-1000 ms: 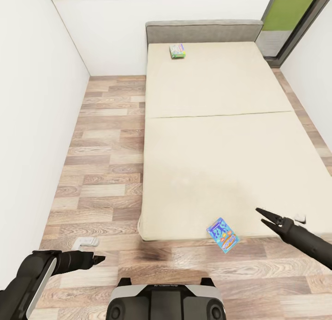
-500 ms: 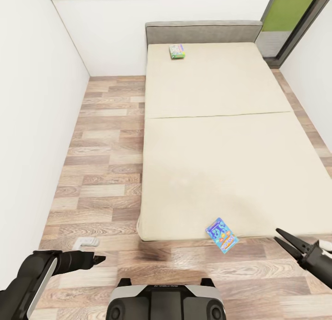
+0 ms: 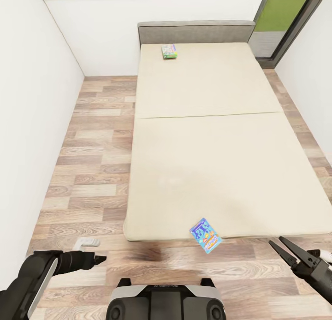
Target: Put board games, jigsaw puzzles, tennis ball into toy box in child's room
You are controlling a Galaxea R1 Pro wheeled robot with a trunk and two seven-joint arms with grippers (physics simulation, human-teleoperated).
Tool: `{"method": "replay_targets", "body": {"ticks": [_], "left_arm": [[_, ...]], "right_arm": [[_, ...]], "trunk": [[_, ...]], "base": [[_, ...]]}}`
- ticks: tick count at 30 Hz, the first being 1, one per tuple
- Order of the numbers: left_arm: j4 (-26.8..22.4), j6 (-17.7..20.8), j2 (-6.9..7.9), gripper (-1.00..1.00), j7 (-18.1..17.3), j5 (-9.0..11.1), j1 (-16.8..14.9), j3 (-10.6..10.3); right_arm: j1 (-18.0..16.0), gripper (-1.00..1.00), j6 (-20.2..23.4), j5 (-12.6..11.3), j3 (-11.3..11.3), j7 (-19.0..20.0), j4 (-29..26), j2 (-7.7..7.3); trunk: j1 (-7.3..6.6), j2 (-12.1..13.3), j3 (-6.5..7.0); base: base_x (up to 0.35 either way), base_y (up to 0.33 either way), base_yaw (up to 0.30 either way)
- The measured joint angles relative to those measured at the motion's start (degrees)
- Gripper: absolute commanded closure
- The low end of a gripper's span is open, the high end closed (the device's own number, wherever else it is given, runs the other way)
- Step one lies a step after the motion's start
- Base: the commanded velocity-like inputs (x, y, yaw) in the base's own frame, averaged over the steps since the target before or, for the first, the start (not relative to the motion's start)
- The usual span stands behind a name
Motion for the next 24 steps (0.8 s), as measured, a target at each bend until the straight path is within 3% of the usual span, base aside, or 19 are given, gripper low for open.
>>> {"method": "replay_targets", "body": {"ticks": [24], "left_arm": [[0.00,0.00,-0.09,-1.00,-0.08,0.00,0.00,-0.42]], "right_arm": [[0.27,-1.00,-0.07,0.28,0.33,0.59,0.25,0.91]], "trunk": [[0.00,0.00,0.00]], "base": [[0.000,-0.289,0.000]]}}
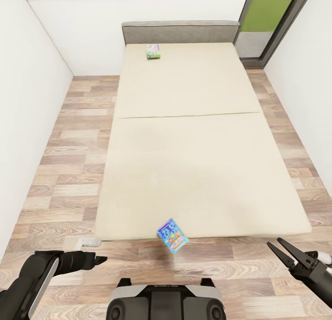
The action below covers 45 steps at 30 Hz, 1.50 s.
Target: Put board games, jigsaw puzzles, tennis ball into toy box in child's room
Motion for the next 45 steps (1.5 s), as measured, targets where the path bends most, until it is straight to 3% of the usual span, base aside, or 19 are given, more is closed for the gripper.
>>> {"method": "replay_targets", "body": {"ticks": [11,24,28,33,34,40,45], "left_arm": [[0.00,0.01,0.00,-1.00,-0.05,0.00,0.02,-0.04],[0.29,0.08,0.09,-1.00,-1.14,0.23,-0.03,0.53],[0.69,0.06,0.22,-1.00,-3.97,0.53,-0.02,0.63],[2.69,-0.07,0.46,-1.00,-11.72,0.93,-0.03,1.41],[2.71,-0.08,0.46,-1.00,-11.78,0.93,-0.03,1.42],[6.61,-1.16,0.66,-1.00,-19.75,0.90,-0.07,5.22],[9.44,-4.00,0.73,-1.00,-22.52,0.99,-0.11,8.21]], "right_arm": [[0.00,-1.00,-0.02,0.00,0.16,-0.19,0.08,0.09],[0.01,-1.00,-0.02,1.14,0.25,-0.32,0.11,0.13],[0.01,-1.00,-0.02,1.26,0.26,-0.36,0.11,0.15],[0.00,-1.00,-0.02,1.35,0.26,-0.37,0.11,0.17],[0.00,-1.00,-0.02,1.35,0.26,-0.37,0.11,0.17],[0.00,-1.00,-0.02,1.38,0.27,-0.39,0.11,0.18],[0.00,-1.00,-0.02,1.38,0.31,-0.39,0.11,0.18]], "trunk": [[0.00,0.00,0.00],[0.00,0.00,0.00],[0.00,0.00,0.00],[0.00,0.00,0.00],[0.00,0.00,0.00],[0.00,0.00,0.00],[0.00,0.00,0.00]], "base": [[0.000,-0.239,0.000],[0.000,-0.041,0.000],[0.000,-0.005,0.000],[0.000,-0.002,0.000],[0.000,-0.001,0.000],[0.000,0.000,0.000],[0.000,0.000,0.000]]}}
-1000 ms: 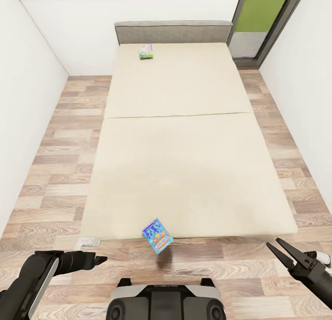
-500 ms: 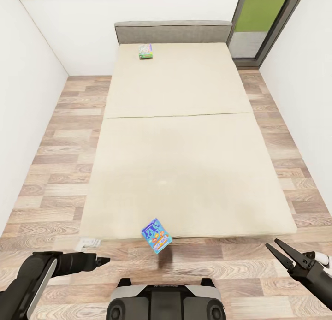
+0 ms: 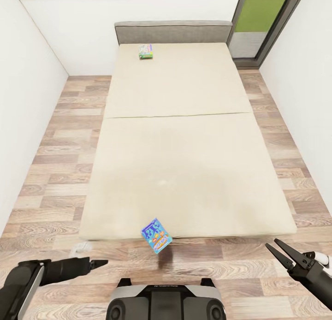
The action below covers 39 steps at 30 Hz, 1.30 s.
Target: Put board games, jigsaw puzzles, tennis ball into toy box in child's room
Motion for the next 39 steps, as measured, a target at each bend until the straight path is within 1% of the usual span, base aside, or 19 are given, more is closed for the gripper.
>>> {"method": "replay_targets", "body": {"ticks": [2,5,10,13,23,39], "left_arm": [[1.76,-1.22,0.02,-1.00,-0.72,0.06,-0.02,0.99],[4.73,-2.54,0.00,-1.00,-1.35,0.16,-0.24,1.84],[9.88,-3.77,-0.23,-1.00,-1.76,0.29,-2.03,2.52],[12.09,-4.42,-0.38,-1.00,-1.84,0.32,-3.01,2.71],[14.29,-5.99,-0.55,-1.00,-1.79,0.50,-3.97,2.93],[14.85,-6.27,-1.18,-1.00,-1.31,0.65,-4.15,3.00]], "right_arm": [[0.00,-1.00,-0.02,0.00,0.01,0.00,0.00,0.00],[0.00,-1.00,-0.01,0.00,0.03,0.01,0.00,0.00],[0.00,-1.00,0.00,0.00,-0.03,0.06,0.03,0.00],[0.00,-1.00,0.00,0.00,-0.04,0.07,0.06,0.00],[0.01,-1.00,0.00,0.00,-0.01,0.08,0.14,0.00],[0.01,-1.00,-0.31,0.09,-0.06,0.36,0.09,0.00]], "trunk": [[0.00,0.00,0.00],[0.00,0.00,0.00],[0.00,0.00,0.00],[0.00,0.00,0.00],[0.00,0.00,0.00],[3.51,-6.41,-2.87]], "base": [[0.000,0.000,0.000],[0.000,0.000,0.000],[0.000,0.000,0.000],[0.000,0.000,0.000],[0.000,0.000,0.000],[0.000,0.000,0.000]]}}
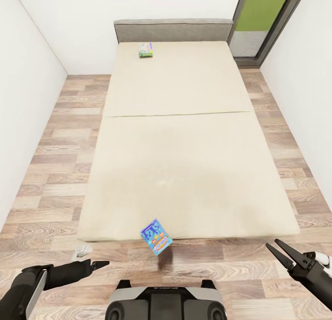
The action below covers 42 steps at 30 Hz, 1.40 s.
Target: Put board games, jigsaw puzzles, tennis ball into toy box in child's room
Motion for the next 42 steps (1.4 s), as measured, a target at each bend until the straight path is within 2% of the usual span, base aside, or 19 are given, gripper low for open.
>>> {"method": "replay_targets", "body": {"ticks": [5,11,20,24,40,42], "left_arm": [[0.01,-0.29,-0.31,-1.00,0.14,0.02,-0.02,0.00],[0.25,-2.36,-0.78,-1.00,0.22,0.02,-0.07,0.08],[1.89,-4.57,-1.31,-1.00,0.26,0.02,-0.09,0.09],[2.13,-4.86,-1.41,-1.00,0.22,0.02,-0.09,0.10],[2.28,-5.63,-1.70,-1.00,-0.32,0.02,-0.09,0.13],[2.28,-5.71,-1.72,-1.00,-0.43,0.02,-0.09,0.12]], "right_arm": [[-0.01,-1.00,-0.90,0.00,-0.09,0.42,0.00,-0.03],[-0.01,-1.00,-1.78,0.02,-0.18,2.60,-0.01,-0.07],[0.07,-1.00,-2.81,0.21,-0.23,11.24,-0.21,-0.11],[0.16,-1.00,-3.33,0.26,-0.26,13.54,-0.24,-0.14],[0.65,-1.00,-3.71,0.30,-0.28,15.24,-0.22,-0.15],[0.66,-1.00,-3.74,0.30,-0.28,15.27,-0.20,-0.12]], "trunk": [[1.10,-2.01,-0.90],[2.42,-4.42,-1.98],[4.40,-8.03,-3.59],[5.27,-9.63,-4.31],[8.79,-16.05,-7.19],[8.80,-16.07,-7.19]], "base": [[0.000,0.000,0.000],[0.000,0.000,0.000],[0.000,0.000,0.000],[0.000,0.000,0.000],[0.000,0.000,0.000],[0.000,0.000,0.000]]}}
